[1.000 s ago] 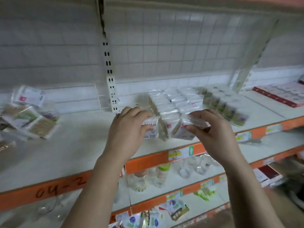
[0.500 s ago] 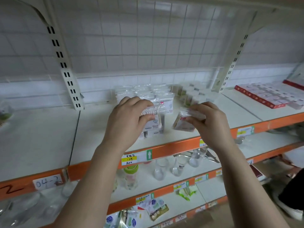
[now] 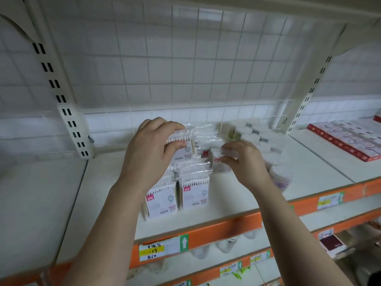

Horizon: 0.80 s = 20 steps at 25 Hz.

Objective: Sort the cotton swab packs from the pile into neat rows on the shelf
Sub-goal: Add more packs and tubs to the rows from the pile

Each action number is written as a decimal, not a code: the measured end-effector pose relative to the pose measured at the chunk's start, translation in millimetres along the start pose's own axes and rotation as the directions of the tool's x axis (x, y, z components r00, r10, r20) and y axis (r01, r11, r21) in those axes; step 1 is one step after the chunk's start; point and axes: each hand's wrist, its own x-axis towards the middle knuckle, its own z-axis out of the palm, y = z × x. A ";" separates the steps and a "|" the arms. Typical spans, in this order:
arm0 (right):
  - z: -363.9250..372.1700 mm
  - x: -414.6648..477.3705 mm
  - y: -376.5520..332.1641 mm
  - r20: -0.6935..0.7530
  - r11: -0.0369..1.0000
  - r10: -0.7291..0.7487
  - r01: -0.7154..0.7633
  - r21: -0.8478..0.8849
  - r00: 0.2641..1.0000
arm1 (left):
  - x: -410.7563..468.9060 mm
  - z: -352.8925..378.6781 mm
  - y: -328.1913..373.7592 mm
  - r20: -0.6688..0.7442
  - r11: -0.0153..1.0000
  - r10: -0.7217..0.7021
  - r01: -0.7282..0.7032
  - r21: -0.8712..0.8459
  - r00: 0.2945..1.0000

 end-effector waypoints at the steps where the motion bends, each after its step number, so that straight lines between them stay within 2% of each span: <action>1: 3.5 3.8 -0.6 0.017 1.000 0.008 -0.008 0.009 1.000 | 3.6 1.4 -3.8 0.002 1.000 -0.005 0.005 0.004 1.000; 5: 16.1 9.1 1.7 0.094 0.999 -0.002 -0.003 0.048 0.996 | 13.0 6.2 -14.9 0.005 1.000 -0.017 0.017 0.008 1.000; 11: 21.8 16.6 7.1 0.082 0.993 -0.056 0.046 0.111 0.995 | 15.1 12.9 -16.6 0.010 0.999 -0.052 0.052 0.000 0.999; 15: 30.5 26.3 19.2 0.100 0.994 0.011 -0.021 0.103 0.995 | 13.3 17.2 -8.3 0.007 0.997 -0.076 0.076 -0.005 0.997; 20: 24.5 28.9 29.3 0.139 0.992 -0.030 0.013 0.127 0.990 | 16.7 27.7 14.6 -0.024 0.992 -0.121 0.120 -0.036 0.992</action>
